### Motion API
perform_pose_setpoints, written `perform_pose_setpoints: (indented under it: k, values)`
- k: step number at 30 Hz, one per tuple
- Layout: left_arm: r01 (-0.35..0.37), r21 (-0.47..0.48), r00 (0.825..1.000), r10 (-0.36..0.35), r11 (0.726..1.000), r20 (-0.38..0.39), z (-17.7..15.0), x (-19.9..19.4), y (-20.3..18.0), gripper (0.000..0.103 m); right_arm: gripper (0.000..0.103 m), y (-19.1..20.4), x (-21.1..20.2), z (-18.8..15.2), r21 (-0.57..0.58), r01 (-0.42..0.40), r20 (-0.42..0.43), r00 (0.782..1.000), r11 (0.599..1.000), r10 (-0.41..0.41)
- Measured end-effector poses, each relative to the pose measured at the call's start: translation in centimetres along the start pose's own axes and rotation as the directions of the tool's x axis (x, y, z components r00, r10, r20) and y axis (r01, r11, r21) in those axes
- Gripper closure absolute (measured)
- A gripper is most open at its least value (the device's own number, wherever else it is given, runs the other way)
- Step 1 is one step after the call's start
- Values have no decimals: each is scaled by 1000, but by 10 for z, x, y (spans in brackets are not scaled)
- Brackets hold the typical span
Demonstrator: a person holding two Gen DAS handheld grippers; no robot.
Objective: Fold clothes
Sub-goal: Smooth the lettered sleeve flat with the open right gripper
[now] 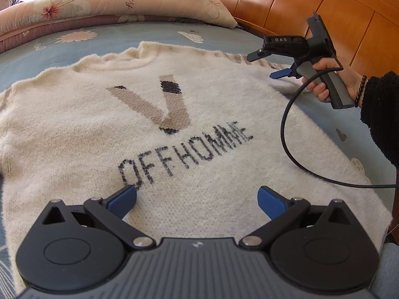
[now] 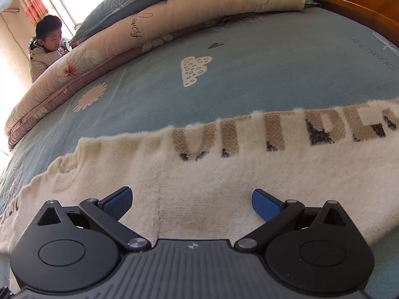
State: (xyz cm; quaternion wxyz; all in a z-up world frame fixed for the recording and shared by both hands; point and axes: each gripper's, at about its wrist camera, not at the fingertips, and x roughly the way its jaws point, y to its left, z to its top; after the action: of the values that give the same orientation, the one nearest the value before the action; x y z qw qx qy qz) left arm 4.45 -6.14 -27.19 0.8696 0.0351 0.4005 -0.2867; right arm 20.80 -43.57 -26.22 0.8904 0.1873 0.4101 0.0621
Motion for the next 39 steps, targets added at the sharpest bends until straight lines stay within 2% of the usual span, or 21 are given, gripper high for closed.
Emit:
perform_pose_setpoints:
  k: [2, 5, 15, 23, 25, 27, 29, 31, 33, 35, 37, 39]
  values:
    - [-16, 16, 1000, 16, 1000, -5, -1, 3, -2, 1, 0, -19, -8, 0, 41, 12, 28, 1000, 999, -14]
    - [-34, 23, 999, 34, 999, -4, -2, 6, -4, 1, 0, -37, -18, 3, 91, 73, 66, 995, 993, -79]
    - [-42, 41, 999, 42, 998, -1, -4, 7, -5, 1, 0, -58, -27, 7, 135, 172, 77, 980, 976, -183]
    - [-37, 48, 999, 37, 998, 8, -6, 7, -4, 1, 0, -74, -32, 9, 140, 272, 71, 956, 952, -283]
    - [-39, 48, 999, 39, 998, 10, -5, 7, -4, 1, 0, -88, -39, 13, 187, 301, 87, 943, 935, -320]
    - [-42, 49, 999, 42, 998, 10, -5, 7, -5, 1, 0, -98, -46, 17, 224, 255, 102, 954, 941, -282]
    - [-45, 51, 999, 45, 998, 11, -6, 8, -5, 1, 0, -100, -48, 19, 200, 219, 105, 964, 955, -243]
    - [-47, 54, 999, 47, 997, 13, -6, 8, -5, 1, 0, -105, -45, 18, 176, 237, 85, 963, 955, -254]
    - [-48, 56, 999, 47, 997, 14, -6, 8, -5, 1, 1, -111, -43, 17, 182, 299, 76, 945, 937, -317]
    - [-48, 57, 999, 47, 997, 15, -6, 8, -5, 1, 2, -107, -47, 15, 187, 377, 103, 911, 907, -399]
    - [-49, 57, 999, 48, 997, 16, -6, 8, -5, 1, 2, -91, -49, 13, 145, 451, 102, 879, 881, -466]
    - [-50, 60, 999, 49, 997, 19, -7, 8, -5, 1, 2, -70, -53, 11, 85, 485, 86, 867, 870, -491]
